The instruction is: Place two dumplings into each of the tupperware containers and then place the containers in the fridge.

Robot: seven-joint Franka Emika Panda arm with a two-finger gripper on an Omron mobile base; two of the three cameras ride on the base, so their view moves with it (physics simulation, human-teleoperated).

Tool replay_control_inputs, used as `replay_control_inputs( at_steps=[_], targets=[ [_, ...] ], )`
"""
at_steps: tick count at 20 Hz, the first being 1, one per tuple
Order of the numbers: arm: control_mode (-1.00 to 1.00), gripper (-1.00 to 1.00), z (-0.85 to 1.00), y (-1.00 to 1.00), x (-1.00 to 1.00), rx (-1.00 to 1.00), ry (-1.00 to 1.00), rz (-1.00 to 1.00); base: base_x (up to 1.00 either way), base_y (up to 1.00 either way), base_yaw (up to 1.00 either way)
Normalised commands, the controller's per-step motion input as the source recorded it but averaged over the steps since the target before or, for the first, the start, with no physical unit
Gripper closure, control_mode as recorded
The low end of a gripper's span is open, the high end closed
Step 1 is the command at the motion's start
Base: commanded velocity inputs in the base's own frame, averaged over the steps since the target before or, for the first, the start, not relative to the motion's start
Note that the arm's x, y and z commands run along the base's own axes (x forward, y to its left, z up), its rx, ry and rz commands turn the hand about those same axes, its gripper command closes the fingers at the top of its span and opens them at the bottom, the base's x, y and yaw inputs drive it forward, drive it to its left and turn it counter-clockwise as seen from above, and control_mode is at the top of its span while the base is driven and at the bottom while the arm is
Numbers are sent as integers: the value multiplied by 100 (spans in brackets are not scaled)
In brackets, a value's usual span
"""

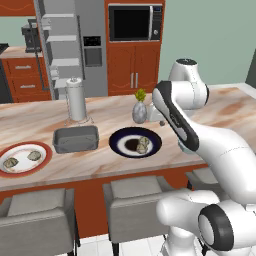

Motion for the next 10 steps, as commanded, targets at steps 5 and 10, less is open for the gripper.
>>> replay_control_inputs(
  at_steps=[5,10],
  targets=[
    [-100,-100,-2,5,-5,0,5,1,0,0,0],
    [-100,-100,-19,13,-3,0,15,1,0,0,0]
  ],
)
